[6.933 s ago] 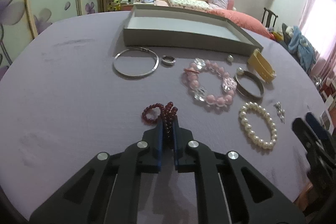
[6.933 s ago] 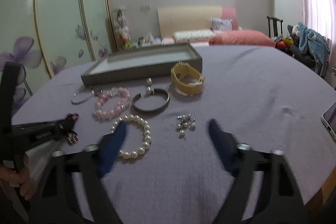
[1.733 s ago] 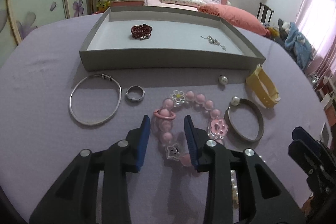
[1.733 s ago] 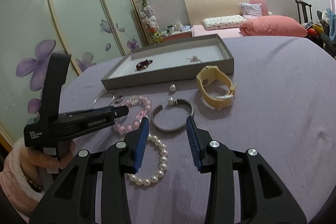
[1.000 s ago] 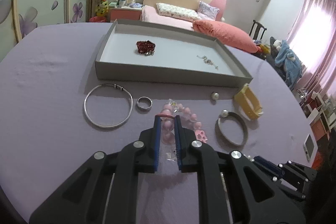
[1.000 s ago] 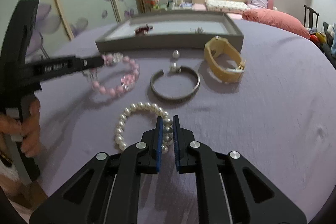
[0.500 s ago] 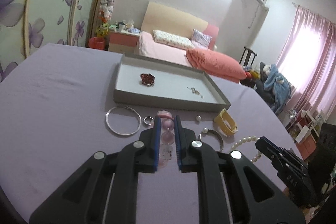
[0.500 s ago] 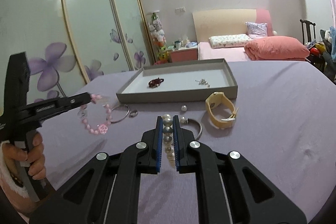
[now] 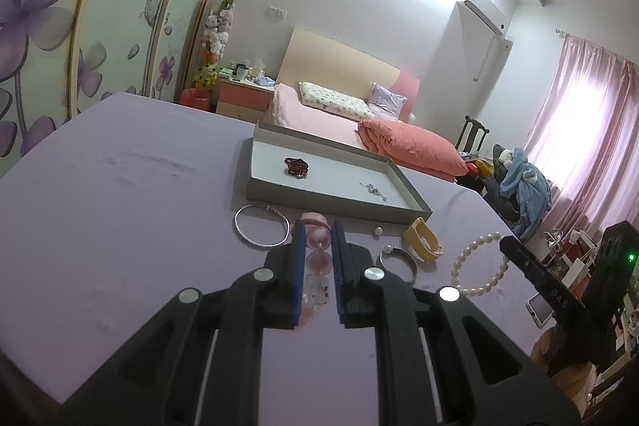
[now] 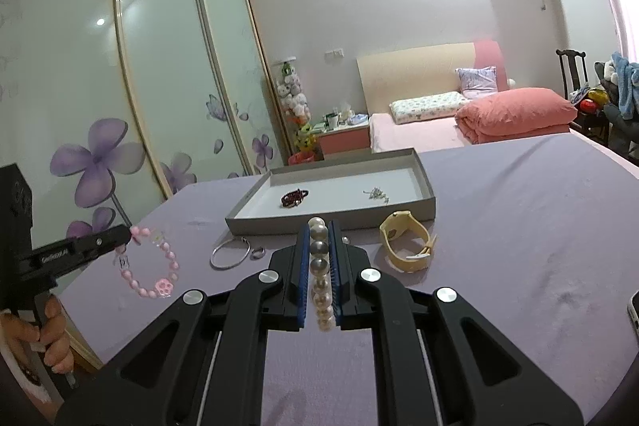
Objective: Organize jewelry
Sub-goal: 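Carry both bracelets into the grey tray and open both tools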
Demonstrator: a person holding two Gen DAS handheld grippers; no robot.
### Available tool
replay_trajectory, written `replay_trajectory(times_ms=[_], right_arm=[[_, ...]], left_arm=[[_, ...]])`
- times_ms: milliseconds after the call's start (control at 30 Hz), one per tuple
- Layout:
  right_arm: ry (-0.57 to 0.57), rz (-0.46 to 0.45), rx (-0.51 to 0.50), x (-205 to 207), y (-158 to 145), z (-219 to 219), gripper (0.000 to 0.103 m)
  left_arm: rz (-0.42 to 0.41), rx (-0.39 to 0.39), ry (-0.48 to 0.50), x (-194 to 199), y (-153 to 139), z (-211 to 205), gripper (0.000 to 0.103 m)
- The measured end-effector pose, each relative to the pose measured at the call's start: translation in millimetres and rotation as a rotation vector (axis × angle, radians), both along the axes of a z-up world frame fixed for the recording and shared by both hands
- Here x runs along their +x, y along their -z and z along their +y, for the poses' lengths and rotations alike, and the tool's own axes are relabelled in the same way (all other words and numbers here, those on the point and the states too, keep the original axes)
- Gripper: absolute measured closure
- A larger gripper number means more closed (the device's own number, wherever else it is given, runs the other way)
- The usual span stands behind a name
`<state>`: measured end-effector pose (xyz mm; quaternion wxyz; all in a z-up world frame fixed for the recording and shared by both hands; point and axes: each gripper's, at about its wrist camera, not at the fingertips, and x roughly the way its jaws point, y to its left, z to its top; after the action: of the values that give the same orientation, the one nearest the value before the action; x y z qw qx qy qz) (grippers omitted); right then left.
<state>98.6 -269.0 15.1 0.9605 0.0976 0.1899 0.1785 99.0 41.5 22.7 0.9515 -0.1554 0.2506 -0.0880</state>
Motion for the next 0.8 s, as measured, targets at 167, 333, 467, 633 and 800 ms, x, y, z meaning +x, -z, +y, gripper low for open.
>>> replay_trajectory(times_ms=[167, 333, 467, 633, 800], right_arm=[[0.008, -0.014, 0.002, -3, -3, 0, 0.093], [0.018, -0.027, 0.008, -6, -5, -3, 0.093], [0.019, -0.037, 0.007, -8, -7, -3, 0.093], [0.024, -0.05, -0.002, -6, -10, -2, 0.093], [0.037, -0.082, -0.013, 2, -18, 0, 0.093]], left_arm=[[-0.022, -0.002, -0.004, -12, -4, 1, 0.09], [-0.045, -0.007, -0.003, -22, -10, 3, 0.09], [-0.056, -0.012, 0.0, -24, -12, 3, 0.09], [-0.068, -0.011, 0.004, -22, -14, 2, 0.09], [-0.083, -0.005, 0.001, -13, -19, 2, 0.09]])
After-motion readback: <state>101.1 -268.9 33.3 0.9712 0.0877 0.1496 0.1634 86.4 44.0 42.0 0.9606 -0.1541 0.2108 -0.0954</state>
